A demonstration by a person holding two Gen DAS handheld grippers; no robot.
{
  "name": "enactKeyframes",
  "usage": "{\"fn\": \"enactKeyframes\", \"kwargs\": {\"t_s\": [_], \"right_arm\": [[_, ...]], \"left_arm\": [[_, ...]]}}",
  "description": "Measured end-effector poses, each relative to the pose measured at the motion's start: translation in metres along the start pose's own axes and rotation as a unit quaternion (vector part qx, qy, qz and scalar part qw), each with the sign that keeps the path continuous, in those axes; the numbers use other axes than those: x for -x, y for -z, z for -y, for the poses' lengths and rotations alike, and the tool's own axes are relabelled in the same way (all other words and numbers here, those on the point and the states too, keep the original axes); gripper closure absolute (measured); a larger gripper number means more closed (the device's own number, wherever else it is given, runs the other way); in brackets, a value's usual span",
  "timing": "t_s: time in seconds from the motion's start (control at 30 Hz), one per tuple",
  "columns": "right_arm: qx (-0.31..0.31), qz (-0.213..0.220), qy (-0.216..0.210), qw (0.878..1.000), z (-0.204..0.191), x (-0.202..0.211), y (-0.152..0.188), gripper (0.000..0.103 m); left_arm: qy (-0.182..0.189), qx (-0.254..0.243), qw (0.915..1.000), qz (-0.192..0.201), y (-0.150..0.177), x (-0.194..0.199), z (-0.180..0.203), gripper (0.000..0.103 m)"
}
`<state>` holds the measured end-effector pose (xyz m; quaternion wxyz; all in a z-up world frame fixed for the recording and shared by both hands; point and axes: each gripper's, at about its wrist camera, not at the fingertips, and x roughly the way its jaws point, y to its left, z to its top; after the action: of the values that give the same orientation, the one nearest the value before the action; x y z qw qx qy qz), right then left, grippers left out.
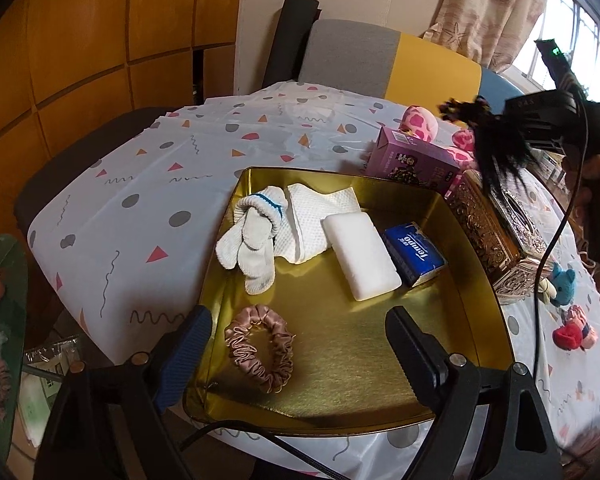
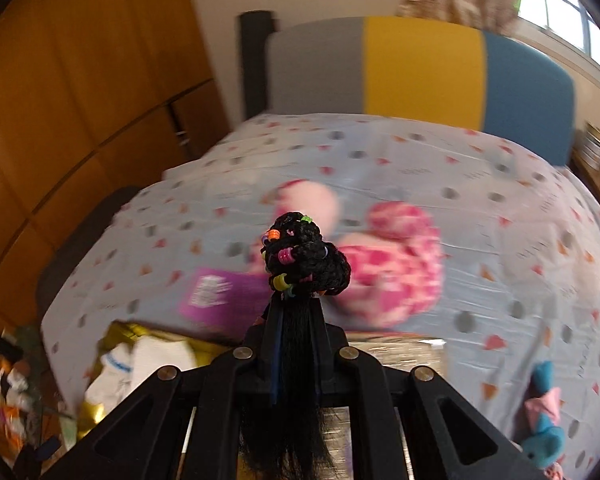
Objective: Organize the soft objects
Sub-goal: 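Carry the black hair braid into the gold tray and open the right gripper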
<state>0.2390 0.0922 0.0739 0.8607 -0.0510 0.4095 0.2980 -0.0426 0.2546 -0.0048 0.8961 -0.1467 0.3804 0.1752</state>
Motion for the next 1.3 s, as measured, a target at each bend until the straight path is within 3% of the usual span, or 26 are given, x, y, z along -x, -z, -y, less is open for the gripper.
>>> {"fn": "enactKeyframes", "kwargs": {"t_s": [0.2, 0.6, 0.73, 0.93, 1.13, 1.3], "right_arm": [[0.027, -0.01, -0.059, 0.998, -0.051, -0.005, 0.019, 0.093], [0.074, -0.041, -0.121, 0.989, -0.109, -0.004, 0.087, 0.093], [0.088, -0.047, -0.115, 0.988, -0.115, 0.002, 0.113, 0.093], [0.064, -0.052, -0.058, 0.995, -0.108, 0.004, 0.134, 0.093], [0.014, -0.063, -0.034, 0.997, -0.101, -0.008, 0.143, 0.093], [0.012, -0.07, -0.034, 0.997, -0.111, -0.024, 0.139, 0.093]], "left_arm": [[0.0, 0.005, 1.0, -0.001, 0.002, 0.0, -0.004, 0.014], [-0.001, 0.02, 0.9998, -0.005, 0.01, 0.0, -0.013, 0.014], [0.0, 0.026, 0.9997, -0.003, 0.012, 0.001, -0.016, 0.014], [0.001, 0.033, 0.9995, -0.003, 0.014, -0.001, -0.02, 0.014], [0.001, 0.031, 0.9995, 0.0, 0.015, -0.001, -0.022, 0.014], [-0.006, 0.025, 0.9996, 0.009, 0.014, 0.003, -0.022, 0.014]]}}
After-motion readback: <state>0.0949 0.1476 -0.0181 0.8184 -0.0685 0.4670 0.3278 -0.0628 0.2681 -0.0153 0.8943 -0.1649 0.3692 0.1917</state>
